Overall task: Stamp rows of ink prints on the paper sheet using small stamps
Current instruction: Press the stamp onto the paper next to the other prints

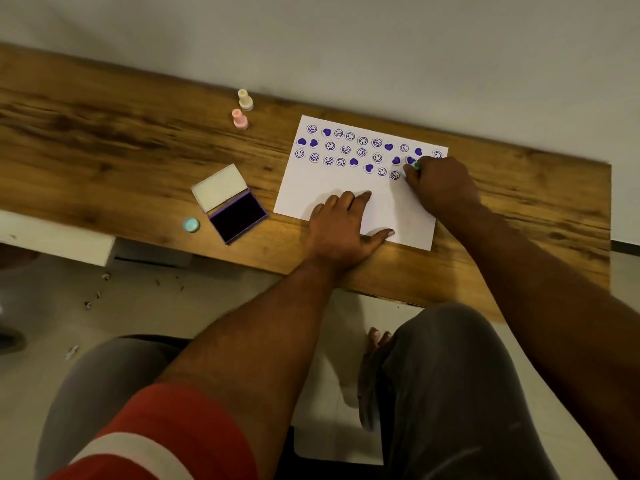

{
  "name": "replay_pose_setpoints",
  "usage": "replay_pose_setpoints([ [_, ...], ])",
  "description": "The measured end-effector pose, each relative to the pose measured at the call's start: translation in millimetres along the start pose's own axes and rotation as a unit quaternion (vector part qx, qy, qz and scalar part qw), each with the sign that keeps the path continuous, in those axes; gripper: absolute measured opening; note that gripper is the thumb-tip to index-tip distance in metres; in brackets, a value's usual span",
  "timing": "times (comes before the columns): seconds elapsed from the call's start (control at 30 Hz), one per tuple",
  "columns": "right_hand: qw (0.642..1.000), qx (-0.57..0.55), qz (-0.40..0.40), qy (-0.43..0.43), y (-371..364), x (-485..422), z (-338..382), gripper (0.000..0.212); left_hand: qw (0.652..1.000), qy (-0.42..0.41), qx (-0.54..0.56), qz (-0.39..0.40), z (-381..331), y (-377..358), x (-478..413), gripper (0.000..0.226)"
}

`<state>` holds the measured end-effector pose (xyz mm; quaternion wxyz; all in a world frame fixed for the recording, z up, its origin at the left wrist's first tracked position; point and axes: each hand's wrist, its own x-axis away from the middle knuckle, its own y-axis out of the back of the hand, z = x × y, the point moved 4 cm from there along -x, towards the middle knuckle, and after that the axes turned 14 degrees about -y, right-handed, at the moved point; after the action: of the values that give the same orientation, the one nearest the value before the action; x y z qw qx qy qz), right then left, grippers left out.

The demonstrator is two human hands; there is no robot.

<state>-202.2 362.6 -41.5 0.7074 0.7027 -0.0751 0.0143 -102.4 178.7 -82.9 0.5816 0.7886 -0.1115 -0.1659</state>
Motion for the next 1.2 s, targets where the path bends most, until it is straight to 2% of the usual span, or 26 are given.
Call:
replay_pose_setpoints([
  [0.07, 0.998, -0.017, -0.053, -0.009, 21.4, -2.0, -1.1, 0.052, 1.000, -0.001, 0.004, -0.005, -1.6, 0.8, 0.4, 0.087],
  [0.17, 0.979, -0.055, -0.195, -0.025, 59.4, -4.6, -3.3, 0.050, 1.000, -0.002, 0.013, -0.016, -1.5, 1.1, -0.1, 0.087],
  [0.2, 0.975, -0.059, -0.212, -0.027, 61.9, -2.1, -1.4, 0.048, 1.000, -0.002, 0.015, -0.020, -2.0, 1.3, 0.2, 0.087],
  [0.23, 0.980, -0.059, -0.190, -0.026, 55.6, 1.0, 2.2, 0.046, 1.000, -0.001, 0.014, -0.021, -2.6, 1.4, 0.5, 0.087],
  [0.33, 0.999, 0.010, -0.032, -0.040, 1.3, 15.5, 9.1, 0.046, 1.000, -0.008, 0.007, -0.020, -3.3, 0.0, 0.1, 0.088],
  [0.37, 0.999, 0.026, -0.018, -0.040, -9.5, 17.6, 7.9, 0.047, 1.000, -0.008, 0.004, -0.020, -2.6, -0.8, -0.2, 0.088],
  [0.57, 0.995, 0.089, -0.004, -0.038, -11.2, 9.1, 2.8, 0.048, 1.000, -0.009, 0.015, -0.023, -5.5, -3.2, -0.7, 0.087],
  [0.7, 0.995, 0.085, 0.015, -0.048, -7.5, 11.2, 5.1, 0.048, 0.999, -0.008, 0.008, -0.036, -5.7, -3.0, -1.0, 0.086],
  [0.9, 0.997, 0.073, 0.029, -0.007, 3.8, 12.1, -2.8, 0.052, 0.998, 0.016, 0.057, -0.025, -6.6, 3.0, 0.8, 0.088],
  [0.93, 0.998, 0.064, 0.019, -0.012, 9.2, 10.8, -7.4, 0.055, 0.997, 0.020, 0.074, -0.011, -6.5, 3.0, 0.7, 0.091],
  [1.0, 0.997, 0.004, -0.056, -0.060, 24.6, 8.9, -18.7, 0.062, 0.992, 0.032, 0.125, 0.011, -5.8, 4.8, 1.9, 0.100],
  [1.07, 0.969, -0.141, -0.128, -0.154, 35.9, 14.6, -31.6, 0.065, 0.983, 0.047, 0.178, -0.009, -4.0, 10.5, 7.8, 0.104],
  [1.1, 0.942, -0.238, -0.131, -0.198, 36.8, 18.9, -37.4, 0.065, 0.979, 0.053, 0.193, -0.032, -2.3, 15.9, 12.5, 0.103],
  [1.17, 0.852, -0.443, -0.063, -0.272, 26.2, 30.3, -36.7, 0.061, 0.973, 0.055, 0.208, -0.077, 5.5, 29.5, 25.2, 0.097],
  [1.2, 0.811, -0.504, -0.025, -0.296, 20.5, 37.0, -32.0, 0.058, 0.972, 0.053, 0.212, -0.091, 11.8, 36.8, 31.9, 0.094],
])
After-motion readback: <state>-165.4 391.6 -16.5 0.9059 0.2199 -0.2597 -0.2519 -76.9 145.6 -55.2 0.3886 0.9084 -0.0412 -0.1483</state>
